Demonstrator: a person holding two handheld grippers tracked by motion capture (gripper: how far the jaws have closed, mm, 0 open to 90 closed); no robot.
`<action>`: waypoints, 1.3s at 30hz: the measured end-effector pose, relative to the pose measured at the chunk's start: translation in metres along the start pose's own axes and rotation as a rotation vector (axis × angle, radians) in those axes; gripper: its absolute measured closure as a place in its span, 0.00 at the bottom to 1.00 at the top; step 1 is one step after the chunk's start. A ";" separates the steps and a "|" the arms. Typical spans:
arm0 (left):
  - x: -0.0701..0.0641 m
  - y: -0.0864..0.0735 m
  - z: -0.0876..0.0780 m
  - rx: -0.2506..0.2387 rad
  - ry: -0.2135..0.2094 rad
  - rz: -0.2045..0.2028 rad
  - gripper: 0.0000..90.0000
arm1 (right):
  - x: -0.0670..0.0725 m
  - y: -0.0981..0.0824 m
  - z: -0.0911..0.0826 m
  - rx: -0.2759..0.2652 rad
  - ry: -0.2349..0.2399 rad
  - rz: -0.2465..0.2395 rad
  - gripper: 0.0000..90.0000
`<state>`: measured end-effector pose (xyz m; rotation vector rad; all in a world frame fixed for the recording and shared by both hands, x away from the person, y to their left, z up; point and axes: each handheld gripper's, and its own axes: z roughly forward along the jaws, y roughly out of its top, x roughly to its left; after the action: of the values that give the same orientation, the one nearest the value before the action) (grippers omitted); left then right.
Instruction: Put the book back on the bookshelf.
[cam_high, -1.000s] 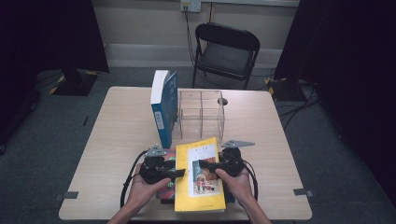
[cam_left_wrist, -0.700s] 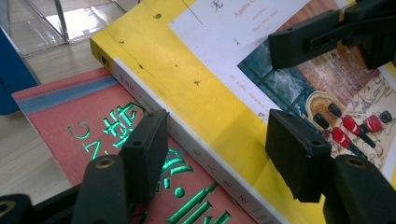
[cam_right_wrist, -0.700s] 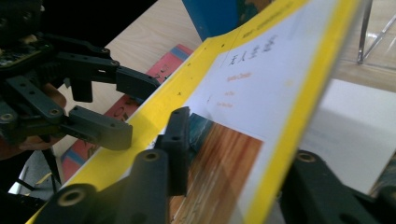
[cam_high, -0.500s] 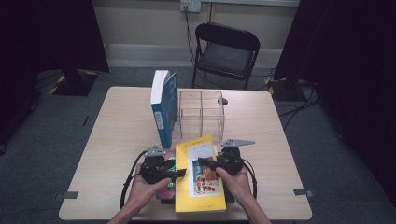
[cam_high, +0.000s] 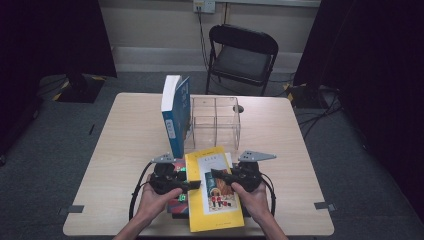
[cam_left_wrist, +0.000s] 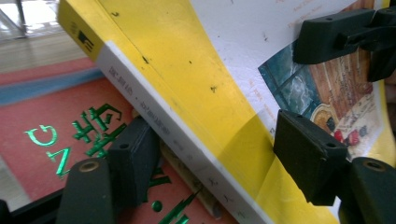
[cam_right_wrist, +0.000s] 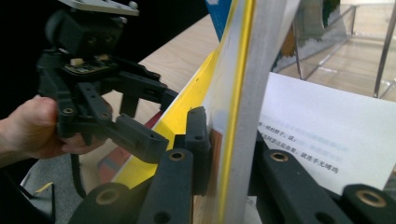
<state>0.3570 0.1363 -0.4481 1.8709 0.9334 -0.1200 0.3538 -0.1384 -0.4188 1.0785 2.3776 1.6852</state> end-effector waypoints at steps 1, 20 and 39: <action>0.000 0.000 0.001 0.000 -0.009 0.000 0.35 | 0.001 0.001 0.000 -0.003 0.000 -0.007 0.90; -0.010 0.009 -0.002 -0.021 -0.017 0.001 0.45 | 0.010 0.009 -0.014 -0.009 -0.038 -0.066 0.91; -0.024 0.035 -0.022 -0.111 -0.076 0.071 0.69 | 0.020 0.033 -0.016 -0.073 -0.052 -0.113 0.88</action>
<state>0.3563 0.1340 -0.4010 1.7826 0.8050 -0.0936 0.3487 -0.1353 -0.3776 0.9467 2.2801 1.6713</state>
